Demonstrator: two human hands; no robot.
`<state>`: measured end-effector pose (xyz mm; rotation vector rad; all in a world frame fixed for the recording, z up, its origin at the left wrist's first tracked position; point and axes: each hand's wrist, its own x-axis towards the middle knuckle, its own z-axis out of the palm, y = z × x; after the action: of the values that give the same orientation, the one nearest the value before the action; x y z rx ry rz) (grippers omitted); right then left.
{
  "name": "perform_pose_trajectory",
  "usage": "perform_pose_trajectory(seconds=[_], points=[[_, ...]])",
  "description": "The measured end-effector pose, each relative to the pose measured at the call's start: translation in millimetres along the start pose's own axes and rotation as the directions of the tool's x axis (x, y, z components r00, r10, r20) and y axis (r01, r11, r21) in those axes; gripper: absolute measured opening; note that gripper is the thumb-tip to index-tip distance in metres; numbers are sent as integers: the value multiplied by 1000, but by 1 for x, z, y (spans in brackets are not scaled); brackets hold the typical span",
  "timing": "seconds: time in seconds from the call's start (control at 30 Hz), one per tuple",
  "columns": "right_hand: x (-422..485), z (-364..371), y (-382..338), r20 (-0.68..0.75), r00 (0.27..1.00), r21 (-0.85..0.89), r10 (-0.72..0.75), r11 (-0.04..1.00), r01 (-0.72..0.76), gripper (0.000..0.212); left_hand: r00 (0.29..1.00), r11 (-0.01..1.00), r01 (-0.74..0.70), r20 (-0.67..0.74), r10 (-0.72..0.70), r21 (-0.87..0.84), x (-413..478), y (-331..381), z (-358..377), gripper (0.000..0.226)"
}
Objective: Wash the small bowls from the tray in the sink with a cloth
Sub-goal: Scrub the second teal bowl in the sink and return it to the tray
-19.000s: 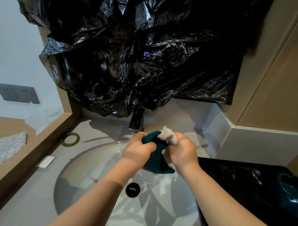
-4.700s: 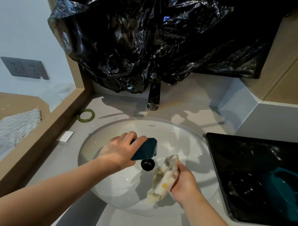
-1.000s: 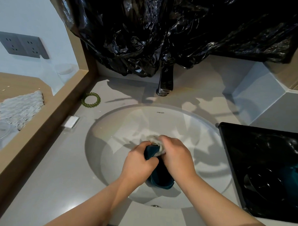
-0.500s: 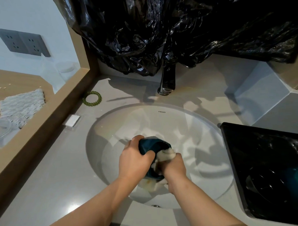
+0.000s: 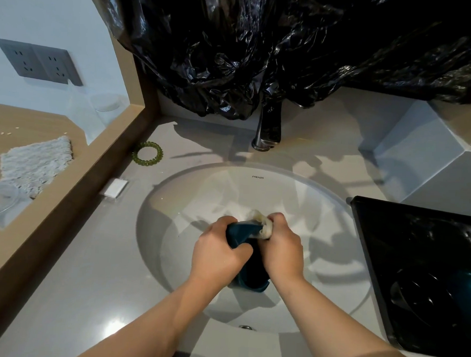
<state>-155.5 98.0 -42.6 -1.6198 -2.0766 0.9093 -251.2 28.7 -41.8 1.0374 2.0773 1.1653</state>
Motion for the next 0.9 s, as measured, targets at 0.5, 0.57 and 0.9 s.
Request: perform_pose_trajectory(seconds=[0.5,0.57,0.9], points=[[15,-35,-7,168,971,112,168,976,-188,34,910,956,258,368,-190,-143,13,12,-26,55],[18,-43,-15,236,970,-68,54,997,-39,36,833,952,301,502,-232,-59,26,23,-30,45],[18,-38,-30,190,978,-110,-86,988,108,44,907,963,177,346,-239,202,40,42,-22,15]])
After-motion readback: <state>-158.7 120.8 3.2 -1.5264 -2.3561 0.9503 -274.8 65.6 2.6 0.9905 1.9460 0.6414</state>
